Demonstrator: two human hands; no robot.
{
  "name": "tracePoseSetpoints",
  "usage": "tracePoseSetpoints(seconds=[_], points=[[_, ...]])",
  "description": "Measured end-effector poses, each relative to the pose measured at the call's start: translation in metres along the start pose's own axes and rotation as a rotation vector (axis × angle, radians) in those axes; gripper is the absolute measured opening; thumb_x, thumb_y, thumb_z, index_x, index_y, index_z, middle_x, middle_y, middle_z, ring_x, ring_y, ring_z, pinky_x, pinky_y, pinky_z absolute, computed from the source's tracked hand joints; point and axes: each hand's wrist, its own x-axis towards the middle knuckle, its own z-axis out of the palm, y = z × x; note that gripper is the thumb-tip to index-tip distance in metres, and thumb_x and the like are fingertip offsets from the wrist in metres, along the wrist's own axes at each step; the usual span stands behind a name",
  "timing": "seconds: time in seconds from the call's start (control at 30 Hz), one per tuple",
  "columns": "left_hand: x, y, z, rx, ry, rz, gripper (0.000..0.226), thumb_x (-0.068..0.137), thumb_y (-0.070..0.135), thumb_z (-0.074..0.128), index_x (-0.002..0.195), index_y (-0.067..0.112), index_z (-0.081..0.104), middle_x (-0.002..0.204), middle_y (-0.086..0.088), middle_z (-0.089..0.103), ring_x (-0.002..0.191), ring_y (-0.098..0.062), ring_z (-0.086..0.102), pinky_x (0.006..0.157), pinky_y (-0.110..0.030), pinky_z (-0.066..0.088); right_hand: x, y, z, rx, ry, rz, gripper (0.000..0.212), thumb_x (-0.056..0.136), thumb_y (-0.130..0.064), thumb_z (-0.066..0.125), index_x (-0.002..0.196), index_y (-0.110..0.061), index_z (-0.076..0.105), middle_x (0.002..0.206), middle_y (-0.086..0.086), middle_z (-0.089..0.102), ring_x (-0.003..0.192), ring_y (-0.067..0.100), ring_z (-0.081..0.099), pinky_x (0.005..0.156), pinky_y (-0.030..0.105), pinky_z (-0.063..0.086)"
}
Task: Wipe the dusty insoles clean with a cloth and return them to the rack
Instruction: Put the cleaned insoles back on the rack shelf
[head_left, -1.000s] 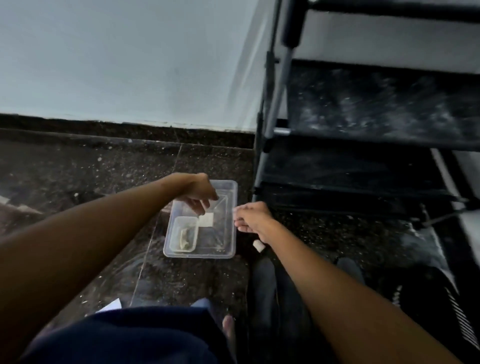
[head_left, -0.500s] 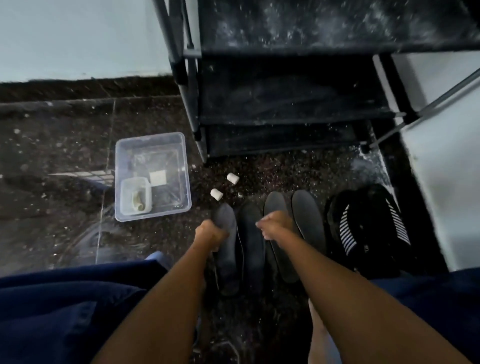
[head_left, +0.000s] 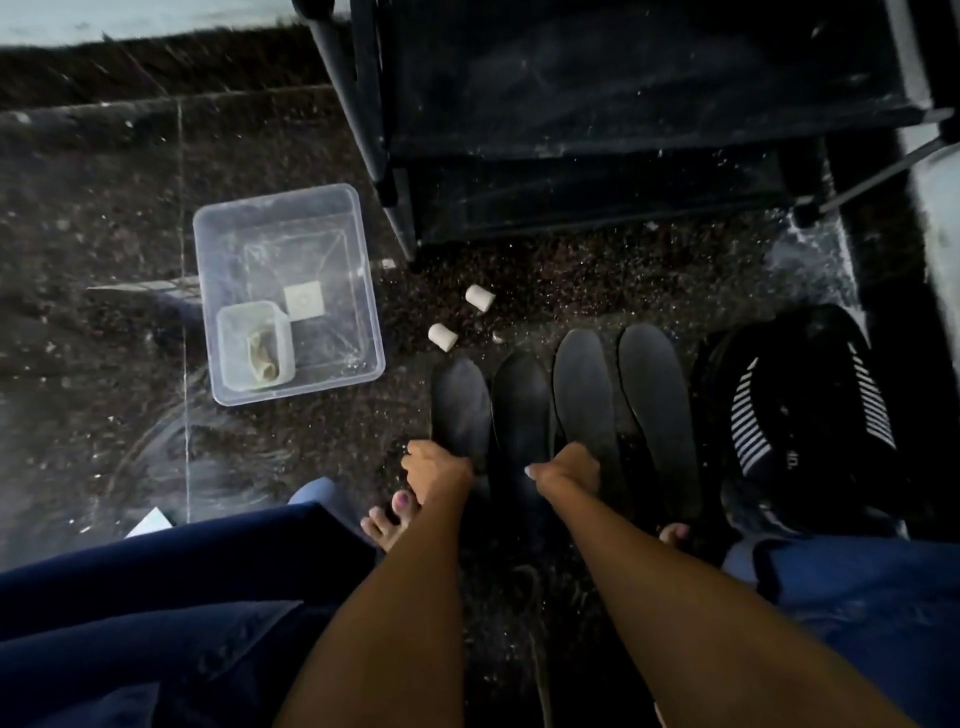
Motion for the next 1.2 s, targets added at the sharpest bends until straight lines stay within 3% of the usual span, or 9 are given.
tracePoseSetpoints(seconds=[0.13, 0.27, 0.43, 0.63, 0.7, 0.87, 1.03, 1.2], points=[[0.006, -0.009, -0.001, 0.016, 0.022, 0.017, 0.037, 0.086, 0.01, 0.056, 0.121, -0.002, 0.053, 0.128, -0.021, 0.052, 0.119, -0.036, 0.051, 0.097, -0.036, 0.041, 0.009, 0.006, -0.003, -0.022, -0.039, -0.038, 0.032, 0.086, -0.016, 0.065, 0.115, -0.004, 0.062, 0.123, 0.016, 0.061, 0.115, 0.032, 0.056, 0.088, 0.035, 0.049], [0.004, -0.015, -0.009, -0.03, -0.027, 0.082, 0.032, 0.085, 0.01, 0.058, 0.116, 0.004, 0.061, 0.117, -0.02, 0.062, 0.111, -0.035, 0.056, 0.092, -0.034, 0.046, 0.008, 0.014, -0.02, -0.031, -0.064, -0.135, 0.025, 0.086, -0.019, 0.065, 0.109, -0.009, 0.062, 0.119, 0.014, 0.062, 0.112, 0.031, 0.057, 0.088, 0.032, 0.049], [-0.013, -0.013, -0.024, -0.115, -0.053, 0.208, 0.026, 0.082, 0.006, 0.063, 0.108, 0.008, 0.063, 0.107, -0.016, 0.066, 0.101, -0.035, 0.062, 0.088, -0.042, 0.052, -0.006, 0.019, -0.041, 0.233, -0.113, -0.175, 0.023, 0.081, -0.009, 0.069, 0.103, -0.014, 0.065, 0.11, 0.016, 0.063, 0.1, 0.033, 0.062, 0.083, 0.045, 0.055], [-0.065, 0.004, -0.06, -0.295, -0.058, 0.377, 0.017, 0.082, 0.001, 0.062, 0.084, 0.017, 0.059, 0.088, -0.005, 0.064, 0.087, -0.024, 0.062, 0.073, -0.026, 0.045, -0.049, 0.011, -0.094, 0.467, -0.209, -0.272, 0.028, 0.086, -0.002, 0.063, 0.112, -0.011, 0.059, 0.101, 0.014, 0.056, 0.09, 0.031, 0.063, 0.077, 0.048, 0.057], [-0.078, 0.009, -0.07, -0.372, -0.051, 0.438, 0.021, 0.08, 0.0, 0.064, 0.077, 0.02, 0.06, 0.086, -0.005, 0.067, 0.082, -0.022, 0.063, 0.073, -0.027, 0.049, -0.063, 0.008, -0.113, 0.496, -0.212, -0.331, 0.023, 0.087, -0.003, 0.062, 0.105, -0.016, 0.057, 0.102, 0.012, 0.055, 0.09, 0.027, 0.06, 0.071, 0.04, 0.058], [-0.127, 0.04, -0.112, -0.478, -0.024, 0.652, 0.02, 0.086, -0.003, 0.059, 0.084, 0.017, 0.061, 0.093, -0.012, 0.071, 0.081, -0.023, 0.065, 0.081, -0.039, 0.055, -0.099, -0.003, -0.184, 0.539, -0.36, -0.536, 0.015, 0.091, 0.001, 0.055, 0.094, -0.013, 0.052, 0.084, 0.007, 0.056, 0.07, 0.016, 0.057, 0.058, 0.028, 0.051], [-0.185, 0.093, -0.163, -0.542, 0.045, 0.952, 0.029, 0.089, 0.0, 0.058, 0.078, 0.027, 0.059, 0.072, 0.005, 0.066, 0.07, -0.013, 0.062, 0.071, -0.029, 0.053, -0.139, -0.03, -0.28, 0.537, -0.414, -0.724, 0.012, 0.09, -0.002, 0.058, 0.086, -0.013, 0.056, 0.072, 0.003, 0.06, 0.069, 0.013, 0.06, 0.059, 0.027, 0.054], [-0.221, 0.16, -0.206, -0.531, 0.113, 1.131, 0.016, 0.089, 0.004, 0.06, 0.092, 0.019, 0.058, 0.079, -0.001, 0.067, 0.08, -0.015, 0.063, 0.076, -0.028, 0.05, -0.164, -0.073, -0.352, 0.604, -0.403, -0.836, 0.012, 0.089, 0.0, 0.058, 0.088, -0.012, 0.059, 0.059, -0.004, 0.064, 0.053, 0.005, 0.062, 0.063, 0.028, 0.05]])
